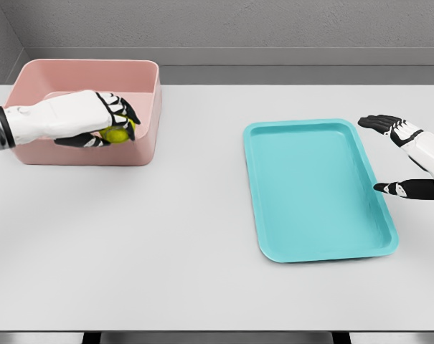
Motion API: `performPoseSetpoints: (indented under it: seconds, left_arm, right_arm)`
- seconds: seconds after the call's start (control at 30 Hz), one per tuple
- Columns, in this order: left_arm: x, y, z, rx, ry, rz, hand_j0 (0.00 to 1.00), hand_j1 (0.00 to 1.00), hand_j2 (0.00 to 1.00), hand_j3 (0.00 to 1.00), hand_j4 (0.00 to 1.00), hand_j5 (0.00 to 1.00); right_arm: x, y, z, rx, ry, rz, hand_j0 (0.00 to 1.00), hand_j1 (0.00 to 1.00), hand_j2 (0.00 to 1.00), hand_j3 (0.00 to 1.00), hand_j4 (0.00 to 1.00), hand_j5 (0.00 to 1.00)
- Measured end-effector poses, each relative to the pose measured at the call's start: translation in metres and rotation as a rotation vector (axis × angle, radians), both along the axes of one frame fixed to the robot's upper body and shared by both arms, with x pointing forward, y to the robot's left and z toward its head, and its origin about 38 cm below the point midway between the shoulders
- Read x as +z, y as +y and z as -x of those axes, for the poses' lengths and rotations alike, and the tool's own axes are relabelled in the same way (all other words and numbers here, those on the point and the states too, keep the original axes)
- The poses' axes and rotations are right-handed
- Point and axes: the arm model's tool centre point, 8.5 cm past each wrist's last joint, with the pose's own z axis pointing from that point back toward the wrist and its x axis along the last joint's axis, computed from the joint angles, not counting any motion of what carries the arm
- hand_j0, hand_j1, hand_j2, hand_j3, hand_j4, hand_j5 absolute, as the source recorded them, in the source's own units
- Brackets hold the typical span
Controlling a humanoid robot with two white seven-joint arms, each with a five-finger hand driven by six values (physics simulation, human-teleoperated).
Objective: Put the tennis from the blue tray into the pink basket with both arms
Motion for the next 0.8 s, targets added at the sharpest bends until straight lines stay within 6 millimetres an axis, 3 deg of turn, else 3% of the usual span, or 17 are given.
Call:
performPoseSetpoints:
  seconds: [0.47,0.53,0.6,0.73,0.8]
  left_arm:
    - [0.004,0.019,-0.043,0.126,0.0,0.039,0.57,0.57,0.57,0.57,0.57,0.57]
    - [0.006,0.024,-0.051,0.153,0.0,0.046,0.65,0.65,0.65,0.65,0.65,0.65]
    - [0.001,0.03,-0.057,0.184,0.014,0.049,1.0,1.0,1.0,1.0,1.0,1.0]
    - [-0.004,0.038,-0.062,0.218,0.029,0.059,1.0,1.0,1.0,1.0,1.0,1.0]
    - [0.004,0.04,-0.065,0.226,0.013,0.068,1.0,1.0,1.0,1.0,1.0,1.0]
  right_arm:
    - [0.0,0.0,0.0,-0.001,-0.001,0.0,1.0,1.0,1.0,1.0,1.0,1.0]
    - [0.0,0.0,0.0,-0.001,-0.001,0.0,1.0,1.0,1.0,1.0,1.0,1.0]
    - [0.0,0.0,0.0,-0.001,-0.001,0.0,1.0,1.0,1.0,1.0,1.0,1.0]
    - [0.0,0.0,0.0,0.0,-0.001,0.0,1.0,1.0,1.0,1.0,1.0,1.0]
    - [0.0,0.0,0.0,-0.001,0.0,0.0,1.0,1.0,1.0,1.0,1.0,1.0]
